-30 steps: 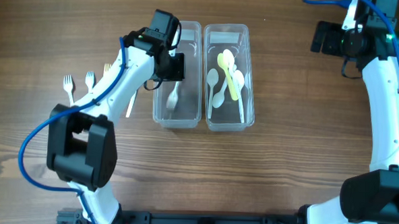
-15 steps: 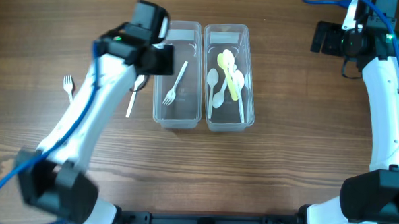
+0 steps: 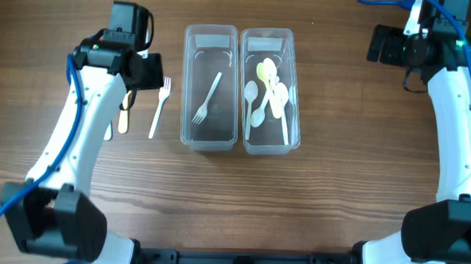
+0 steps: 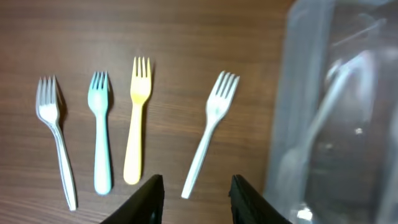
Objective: Pack container
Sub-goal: 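Return the left gripper to the forks and grasp another white fork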
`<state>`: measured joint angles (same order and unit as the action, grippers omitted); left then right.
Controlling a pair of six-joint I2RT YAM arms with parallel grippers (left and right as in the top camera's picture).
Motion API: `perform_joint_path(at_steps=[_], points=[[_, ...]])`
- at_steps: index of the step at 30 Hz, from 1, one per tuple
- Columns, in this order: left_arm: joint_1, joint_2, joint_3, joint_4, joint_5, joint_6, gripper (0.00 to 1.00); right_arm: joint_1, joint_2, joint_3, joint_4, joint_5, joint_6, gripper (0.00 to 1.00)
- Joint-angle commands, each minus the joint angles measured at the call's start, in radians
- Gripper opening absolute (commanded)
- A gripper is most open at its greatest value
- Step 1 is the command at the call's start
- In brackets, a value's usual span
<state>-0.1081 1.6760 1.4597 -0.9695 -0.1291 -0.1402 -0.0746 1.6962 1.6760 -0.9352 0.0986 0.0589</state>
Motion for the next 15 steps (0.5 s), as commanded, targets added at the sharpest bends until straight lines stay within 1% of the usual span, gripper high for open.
perform_joint_path(at_steps=[1,2,4,11,15], points=[[0.048,0.048,-0.074,0.053,0.121,0.116,0.36,0.003,0.008,0.0,0.003,0.014,-0.006,1.0],[0.055,0.063,-0.087,0.074,0.168,0.144,0.38,0.003,0.008,0.0,0.003,0.014,-0.007,1.0],[0.06,0.083,-0.105,0.103,0.201,0.163,0.41,0.003,0.008,0.0,0.003,0.014,-0.007,1.0],[0.061,0.18,-0.119,0.141,0.2,0.163,0.4,0.003,0.008,0.0,0.003,0.014,-0.006,1.0],[0.061,0.242,-0.119,0.146,0.2,0.164,0.36,0.003,0.008,0.0,0.003,0.014,-0.007,1.0]])
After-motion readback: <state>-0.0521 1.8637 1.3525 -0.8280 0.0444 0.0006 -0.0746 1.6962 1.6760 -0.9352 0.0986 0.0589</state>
